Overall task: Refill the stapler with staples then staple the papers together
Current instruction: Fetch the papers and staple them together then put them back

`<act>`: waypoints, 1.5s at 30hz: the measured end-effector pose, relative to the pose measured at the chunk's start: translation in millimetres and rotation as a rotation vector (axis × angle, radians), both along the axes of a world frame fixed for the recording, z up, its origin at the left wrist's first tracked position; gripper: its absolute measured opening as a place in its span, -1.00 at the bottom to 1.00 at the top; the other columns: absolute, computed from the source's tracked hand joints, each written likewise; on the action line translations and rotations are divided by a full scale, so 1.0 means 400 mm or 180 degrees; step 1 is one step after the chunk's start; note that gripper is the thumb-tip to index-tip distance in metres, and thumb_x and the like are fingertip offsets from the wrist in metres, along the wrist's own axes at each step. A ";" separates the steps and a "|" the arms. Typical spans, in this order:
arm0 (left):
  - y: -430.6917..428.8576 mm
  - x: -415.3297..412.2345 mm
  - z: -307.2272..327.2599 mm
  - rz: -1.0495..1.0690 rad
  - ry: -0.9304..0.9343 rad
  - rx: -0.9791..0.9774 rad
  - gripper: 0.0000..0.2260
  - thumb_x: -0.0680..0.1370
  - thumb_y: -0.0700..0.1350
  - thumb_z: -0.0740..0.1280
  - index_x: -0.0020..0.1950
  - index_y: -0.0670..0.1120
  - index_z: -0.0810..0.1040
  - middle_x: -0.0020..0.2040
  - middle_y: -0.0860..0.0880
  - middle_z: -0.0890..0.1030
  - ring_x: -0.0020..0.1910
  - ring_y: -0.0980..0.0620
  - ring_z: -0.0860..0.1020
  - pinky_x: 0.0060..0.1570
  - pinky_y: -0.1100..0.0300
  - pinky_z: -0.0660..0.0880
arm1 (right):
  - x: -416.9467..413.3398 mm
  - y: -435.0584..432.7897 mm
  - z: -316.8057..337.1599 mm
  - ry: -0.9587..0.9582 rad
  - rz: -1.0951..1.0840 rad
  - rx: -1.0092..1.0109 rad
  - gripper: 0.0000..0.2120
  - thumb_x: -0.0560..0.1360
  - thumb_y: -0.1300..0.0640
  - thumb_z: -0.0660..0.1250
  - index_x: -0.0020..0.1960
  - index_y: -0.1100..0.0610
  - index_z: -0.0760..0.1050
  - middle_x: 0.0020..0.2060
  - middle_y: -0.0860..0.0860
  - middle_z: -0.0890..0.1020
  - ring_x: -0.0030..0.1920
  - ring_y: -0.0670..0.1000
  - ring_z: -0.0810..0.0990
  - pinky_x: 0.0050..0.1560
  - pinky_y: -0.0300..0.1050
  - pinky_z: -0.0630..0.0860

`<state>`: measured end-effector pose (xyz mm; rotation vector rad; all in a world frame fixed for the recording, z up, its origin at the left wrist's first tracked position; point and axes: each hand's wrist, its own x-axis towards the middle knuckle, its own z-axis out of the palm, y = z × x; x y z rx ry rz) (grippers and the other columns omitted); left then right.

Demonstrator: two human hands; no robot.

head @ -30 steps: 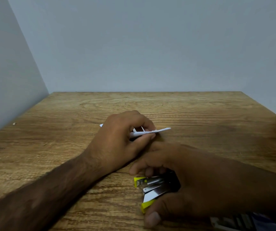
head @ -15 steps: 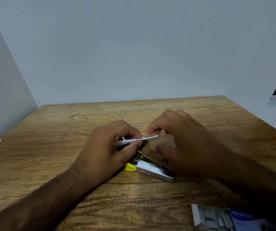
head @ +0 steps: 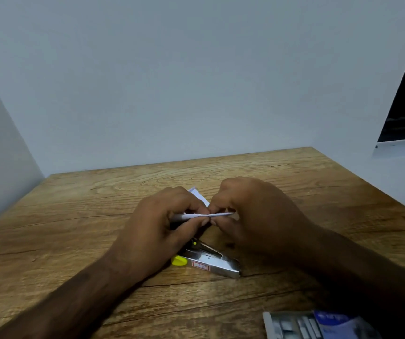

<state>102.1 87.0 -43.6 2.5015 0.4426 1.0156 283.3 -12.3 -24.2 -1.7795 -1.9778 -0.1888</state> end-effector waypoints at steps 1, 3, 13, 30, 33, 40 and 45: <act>0.006 0.008 -0.001 0.0019 0.0021 -0.0058 -0.95 0.52 -0.10 0.50 -0.10 0.06 0.71 -0.16 0.10 0.70 -0.13 0.09 0.65 -0.14 -0.01 0.59 | 0.009 0.004 -0.001 -0.0053 -0.0033 -0.0003 -0.80 0.44 -0.05 0.28 -0.08 -0.07 0.67 -0.21 -0.08 0.58 -0.14 0.00 0.56 -0.19 0.06 0.55; 0.014 0.031 0.002 0.0049 0.0064 -0.0145 -0.91 0.51 -0.13 0.52 -0.09 0.07 0.72 -0.14 0.09 0.71 -0.11 0.08 0.66 -0.11 -0.03 0.59 | 0.030 0.007 0.002 -0.0170 -0.0117 0.0023 -0.83 0.46 -0.04 0.32 -0.07 -0.07 0.67 -0.20 -0.08 0.58 -0.12 0.00 0.55 -0.18 0.04 0.54; 0.026 0.222 0.037 -0.0150 0.0866 -0.0303 -0.83 0.57 0.03 0.40 0.15 0.16 0.68 0.03 0.17 0.73 -0.01 0.22 0.64 0.04 0.14 0.58 | 0.218 0.001 0.029 -0.0430 -0.0964 -0.0266 -0.86 0.46 -0.03 0.34 -0.04 -0.09 0.65 -0.12 -0.12 0.58 -0.03 -0.02 0.54 -0.09 0.01 0.55; -0.012 0.571 0.062 -0.0357 0.2671 0.0055 -0.45 0.70 0.16 0.09 0.65 -0.02 0.16 0.67 -0.05 0.21 0.64 -0.07 0.18 0.60 -0.06 0.17 | 0.438 -0.057 0.002 -0.0053 -0.2269 -0.0585 -0.73 0.41 0.14 0.32 0.05 -0.06 0.66 0.04 0.01 0.67 0.07 0.07 0.60 0.05 -0.05 0.58; -0.016 0.601 0.058 -0.0300 0.2721 0.0073 -0.45 0.70 0.18 0.06 0.64 -0.02 0.18 0.66 -0.08 0.20 0.64 -0.09 0.17 0.60 -0.08 0.15 | 0.449 -0.060 0.000 0.0065 -0.2308 -0.0691 -0.73 0.44 0.13 0.30 0.08 -0.02 0.65 0.06 0.02 0.66 0.08 0.08 0.60 0.05 -0.05 0.59; -0.027 0.645 0.041 -0.0144 0.2746 0.0245 -0.44 0.69 0.24 0.02 0.64 0.03 0.15 0.69 -0.06 0.11 0.68 -0.06 0.05 0.59 -0.18 0.10 | 0.459 -0.062 -0.002 0.0039 -0.2388 -0.0897 -0.89 0.48 0.08 0.23 -0.09 0.04 0.53 -0.07 0.01 0.56 0.07 0.09 0.51 -0.08 -0.07 0.45; -0.016 0.635 0.035 -0.0182 0.2718 0.0180 -0.40 0.68 0.26 0.03 0.67 0.06 0.04 0.71 -0.05 0.02 0.69 -0.03 -0.02 0.63 -0.14 0.04 | 0.454 -0.059 0.000 -0.0112 -0.2346 -0.1045 -0.94 0.48 0.05 0.22 -0.09 0.00 0.45 -0.11 -0.01 0.48 -0.01 0.05 0.44 -0.03 -0.04 0.42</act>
